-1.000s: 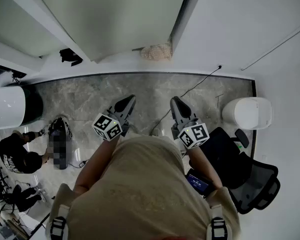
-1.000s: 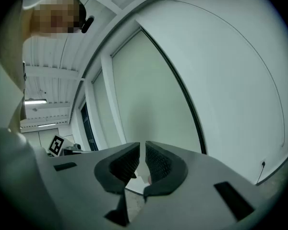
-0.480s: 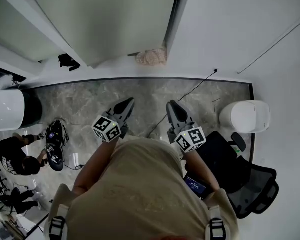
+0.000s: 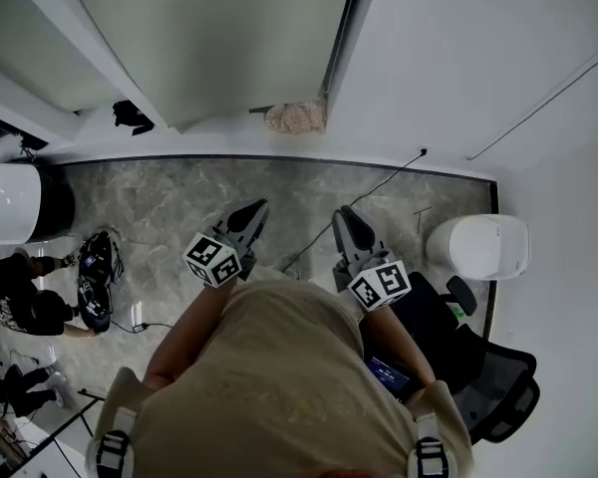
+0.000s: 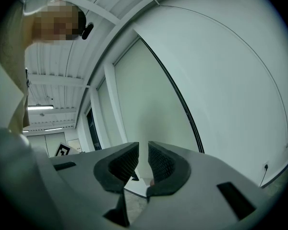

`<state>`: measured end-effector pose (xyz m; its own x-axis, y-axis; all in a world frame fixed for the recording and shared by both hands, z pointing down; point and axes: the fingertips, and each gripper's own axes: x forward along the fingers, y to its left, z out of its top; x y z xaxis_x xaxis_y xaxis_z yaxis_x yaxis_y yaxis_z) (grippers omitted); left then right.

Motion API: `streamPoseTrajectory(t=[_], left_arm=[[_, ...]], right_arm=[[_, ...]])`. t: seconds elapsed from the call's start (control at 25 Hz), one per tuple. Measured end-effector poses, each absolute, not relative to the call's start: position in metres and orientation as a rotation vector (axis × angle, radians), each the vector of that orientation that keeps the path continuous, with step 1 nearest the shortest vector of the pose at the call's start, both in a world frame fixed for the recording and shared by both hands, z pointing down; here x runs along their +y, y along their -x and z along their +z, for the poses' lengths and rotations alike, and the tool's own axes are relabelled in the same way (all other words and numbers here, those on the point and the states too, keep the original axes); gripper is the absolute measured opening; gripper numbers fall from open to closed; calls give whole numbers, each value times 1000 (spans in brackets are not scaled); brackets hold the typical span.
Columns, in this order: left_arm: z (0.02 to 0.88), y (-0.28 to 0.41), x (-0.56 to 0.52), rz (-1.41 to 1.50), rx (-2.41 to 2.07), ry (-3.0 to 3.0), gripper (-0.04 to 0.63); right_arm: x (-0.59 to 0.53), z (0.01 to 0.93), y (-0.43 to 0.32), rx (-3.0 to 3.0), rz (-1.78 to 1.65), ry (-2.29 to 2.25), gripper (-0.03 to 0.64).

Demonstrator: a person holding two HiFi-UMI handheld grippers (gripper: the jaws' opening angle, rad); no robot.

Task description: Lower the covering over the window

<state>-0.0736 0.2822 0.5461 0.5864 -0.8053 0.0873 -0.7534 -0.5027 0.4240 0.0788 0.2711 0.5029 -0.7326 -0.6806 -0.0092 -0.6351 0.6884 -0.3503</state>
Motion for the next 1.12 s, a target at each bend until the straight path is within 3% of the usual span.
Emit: streamPoseTrajectory(t=[0.56, 1.12], left_arm=[[558, 78, 281, -135, -1292, -2359, 18], [555, 130, 220, -127, -1239, -2365, 18]], right_arm=[[258, 511, -75, 2768, -515, 1023, 48], [204, 508, -25, 2732, -536, 1092, 48]])
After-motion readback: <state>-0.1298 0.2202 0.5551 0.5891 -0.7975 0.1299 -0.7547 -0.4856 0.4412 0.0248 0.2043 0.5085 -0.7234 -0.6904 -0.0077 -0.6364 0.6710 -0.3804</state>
